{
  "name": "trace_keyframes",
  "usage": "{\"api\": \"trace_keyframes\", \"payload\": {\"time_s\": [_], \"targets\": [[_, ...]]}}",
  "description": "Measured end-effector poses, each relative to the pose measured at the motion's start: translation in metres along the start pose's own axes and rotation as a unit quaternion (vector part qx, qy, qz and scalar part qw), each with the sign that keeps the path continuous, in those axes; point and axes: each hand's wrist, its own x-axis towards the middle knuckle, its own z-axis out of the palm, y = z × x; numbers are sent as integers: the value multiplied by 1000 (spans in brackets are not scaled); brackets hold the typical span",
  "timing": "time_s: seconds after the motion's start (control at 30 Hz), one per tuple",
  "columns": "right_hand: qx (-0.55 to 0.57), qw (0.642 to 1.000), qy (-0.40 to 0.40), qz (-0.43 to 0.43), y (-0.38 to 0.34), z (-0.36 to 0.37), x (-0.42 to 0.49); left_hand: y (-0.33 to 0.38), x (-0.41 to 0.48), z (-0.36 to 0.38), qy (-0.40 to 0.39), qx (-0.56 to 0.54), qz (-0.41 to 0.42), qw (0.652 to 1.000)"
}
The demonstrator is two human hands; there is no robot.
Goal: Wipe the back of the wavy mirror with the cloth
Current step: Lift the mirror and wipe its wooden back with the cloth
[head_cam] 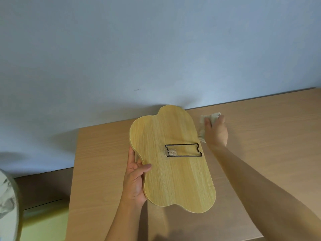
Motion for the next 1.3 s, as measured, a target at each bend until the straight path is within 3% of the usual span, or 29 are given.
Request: {"api": "trace_keyframes", "payload": {"time_s": [0.13, 0.23, 0.6, 0.73, 0.9, 1.0, 1.3], "targets": [[135, 981, -123, -60, -40, -4, -64, 0, 0, 0, 8, -6, 3, 1000], [109, 969, -197, -102, -43, 6, -100, 0, 0, 1, 1, -5, 5, 1000], [-111, 990, -78, -31, 54, -13, -54, 1, -2, 4, 12, 12, 8, 1000], [-55, 996, -22, -64, 38, -25, -57, 2, -1, 5, 14, 12, 3, 1000], [110, 979, -138, -102, -27, -11, -98, 1, -2, 5, 8, 22, 8, 1000], [67, 977, -156, -129, -38, 2, -112, 1, -3, 7, -2, 23, 10, 1000], [-125, 986, -95, -53, 31, -13, -79, 5, -8, 22, 17, 31, 12, 999]]}}
